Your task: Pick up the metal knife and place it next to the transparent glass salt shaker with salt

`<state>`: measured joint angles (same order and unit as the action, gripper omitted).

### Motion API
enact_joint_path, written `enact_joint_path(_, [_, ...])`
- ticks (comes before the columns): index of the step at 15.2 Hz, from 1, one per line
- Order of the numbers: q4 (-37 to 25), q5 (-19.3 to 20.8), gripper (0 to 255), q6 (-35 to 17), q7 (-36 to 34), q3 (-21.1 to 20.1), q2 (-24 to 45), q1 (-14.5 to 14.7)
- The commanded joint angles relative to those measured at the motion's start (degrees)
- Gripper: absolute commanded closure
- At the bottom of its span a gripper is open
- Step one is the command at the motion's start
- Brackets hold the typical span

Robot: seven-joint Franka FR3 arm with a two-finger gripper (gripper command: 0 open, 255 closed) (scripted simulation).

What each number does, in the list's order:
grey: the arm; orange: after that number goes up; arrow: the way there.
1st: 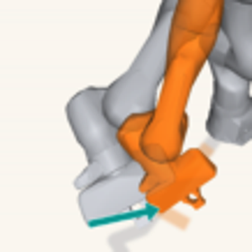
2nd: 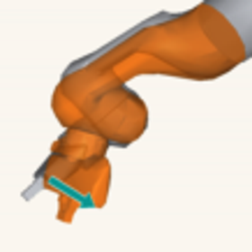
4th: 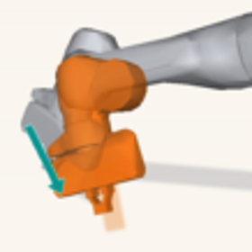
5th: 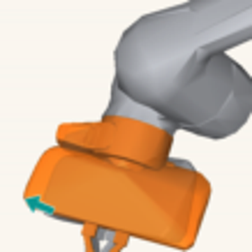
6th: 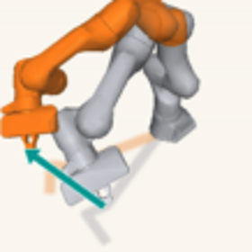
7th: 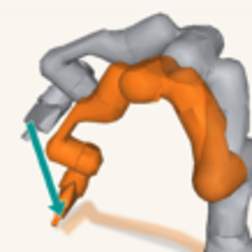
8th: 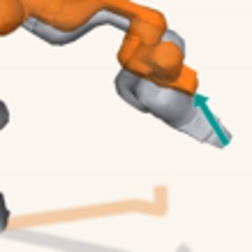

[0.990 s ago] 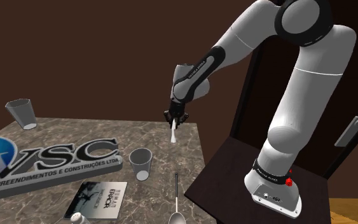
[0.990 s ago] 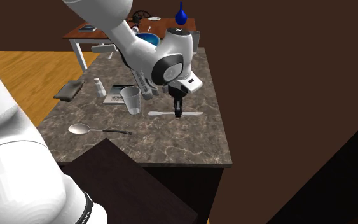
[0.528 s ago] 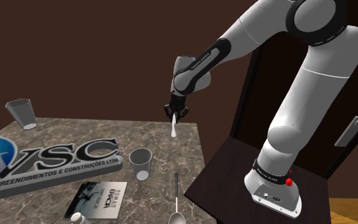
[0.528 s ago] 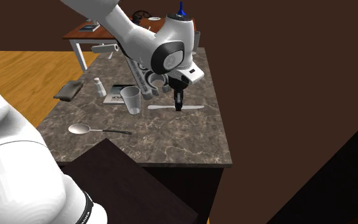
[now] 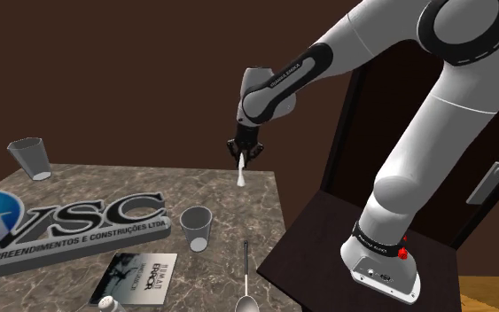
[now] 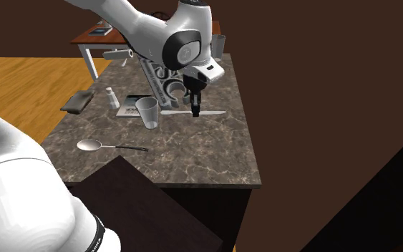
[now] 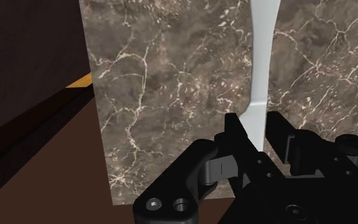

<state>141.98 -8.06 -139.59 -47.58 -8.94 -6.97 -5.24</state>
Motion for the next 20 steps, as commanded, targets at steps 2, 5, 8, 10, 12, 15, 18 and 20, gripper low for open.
enact_joint_path(2, [1.64,-0.38,255,-0.51,-3.95,-2.35,-1.46,1.90])
enact_joint_path(5, [2.97,-0.88,255,-0.96,-8.47,-5.17,-2.74,4.05])
enact_joint_path(8, [3.68,-1.31,255,-1.31,-13.16,-8.14,-3.51,6.14])
enact_joint_path(10, [3.80,-1.47,255,-1.50,-16.40,-10.17,-3.70,7.50])
enact_joint_path(12, [3.63,-1.50,255,-1.65,-19.74,-12.24,-3.65,8.81])
enact_joint_path(15, [2.86,-1.18,255,-1.82,-24.95,-15.40,-3.07,10.61])
enact_joint_path(18, [1.46,-0.29,255,-1.91,-30.45,-18.57,-1.89,12.21])
enact_joint_path(20, [0.20,0.69,255,-1.90,-34.29,-20.65,-0.75,13.19])
